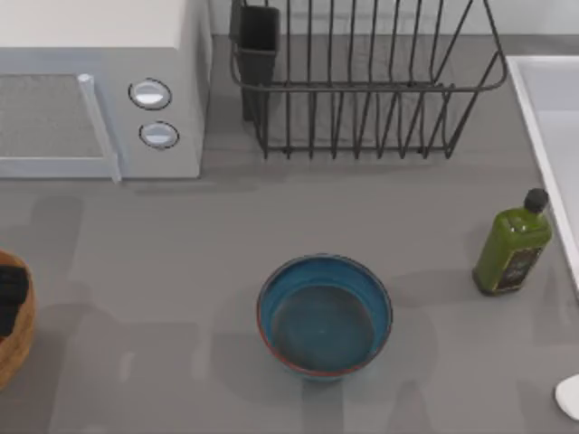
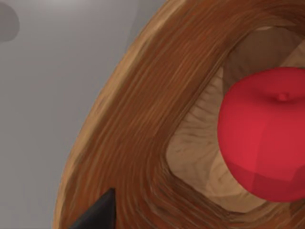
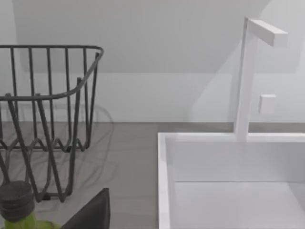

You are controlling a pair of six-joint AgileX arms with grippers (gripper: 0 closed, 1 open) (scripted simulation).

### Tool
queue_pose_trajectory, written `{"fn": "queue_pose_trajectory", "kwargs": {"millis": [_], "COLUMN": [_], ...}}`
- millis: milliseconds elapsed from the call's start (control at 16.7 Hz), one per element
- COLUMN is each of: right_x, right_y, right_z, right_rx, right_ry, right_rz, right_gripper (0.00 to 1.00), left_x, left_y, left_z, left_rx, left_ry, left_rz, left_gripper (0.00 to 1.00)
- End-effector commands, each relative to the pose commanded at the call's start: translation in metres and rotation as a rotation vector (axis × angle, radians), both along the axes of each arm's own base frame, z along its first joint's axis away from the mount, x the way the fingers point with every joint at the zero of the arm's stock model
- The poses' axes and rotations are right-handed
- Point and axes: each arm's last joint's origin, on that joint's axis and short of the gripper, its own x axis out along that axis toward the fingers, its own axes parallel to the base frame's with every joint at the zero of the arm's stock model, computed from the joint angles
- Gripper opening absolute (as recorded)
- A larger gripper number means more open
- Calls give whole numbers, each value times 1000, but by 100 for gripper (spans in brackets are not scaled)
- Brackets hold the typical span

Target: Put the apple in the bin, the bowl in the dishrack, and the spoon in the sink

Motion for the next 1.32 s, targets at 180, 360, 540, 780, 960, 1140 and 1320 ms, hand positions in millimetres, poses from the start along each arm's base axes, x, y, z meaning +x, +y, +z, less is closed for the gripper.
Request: {"fn": "queue_pose_trajectory", "kwargs": {"millis": [180,360,540,780,960,1140,1320], "right_x": [0,0,0,0,0,0,0], "right_y": [0,0,0,0,0,0,0], "right_z": [0,0,0,0,0,0,0], "right_rx": [0,0,0,0,0,0,0], "right_ry": [0,0,0,0,0,0,0], "right_rz": [0,0,0,0,0,0,0], "right_gripper": [100,100,100,100,100,100,100], "left_x": [0,-9,-28,-63,-92,-111,-118], "left_y": [0,-1,-3,-5,-7,-9,-10], "left_z": [0,-5,-6,2,3,-8,-27], "left_rx": [0,-16,-45,-84,-112,-141,-171], "left_ry": [-2,-52,-206,-569,-908,-1201,-1391], "left_rz": [-1,-2,-6,-20,-48,-85,-126], "left_gripper": [100,100,100,100,100,100,100]}}
